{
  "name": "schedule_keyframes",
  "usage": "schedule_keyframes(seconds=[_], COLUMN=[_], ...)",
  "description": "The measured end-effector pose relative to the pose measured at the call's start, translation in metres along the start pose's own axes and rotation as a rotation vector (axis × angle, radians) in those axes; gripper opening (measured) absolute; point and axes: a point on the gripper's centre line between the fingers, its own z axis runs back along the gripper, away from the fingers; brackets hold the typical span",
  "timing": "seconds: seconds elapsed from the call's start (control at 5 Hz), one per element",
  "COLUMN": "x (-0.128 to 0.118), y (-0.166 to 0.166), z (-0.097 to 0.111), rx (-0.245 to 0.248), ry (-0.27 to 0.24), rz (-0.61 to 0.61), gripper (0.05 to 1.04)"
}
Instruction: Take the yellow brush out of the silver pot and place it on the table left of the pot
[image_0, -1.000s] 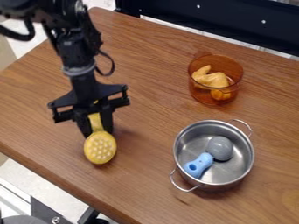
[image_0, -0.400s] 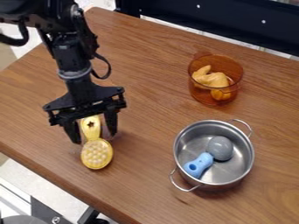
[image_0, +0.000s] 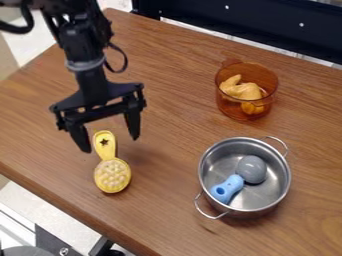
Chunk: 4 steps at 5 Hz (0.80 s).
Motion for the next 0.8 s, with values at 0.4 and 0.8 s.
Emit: schedule_keyframes(seconds=[0.4,0.8], x=[0.008,0.03], y=[-0.031,-0.076], z=[0.015,0.006], rx=[-0.037,-0.047], ry=[-0.019,-0.015], rz=[0.043,0.05], gripper=[0.999,0.999])
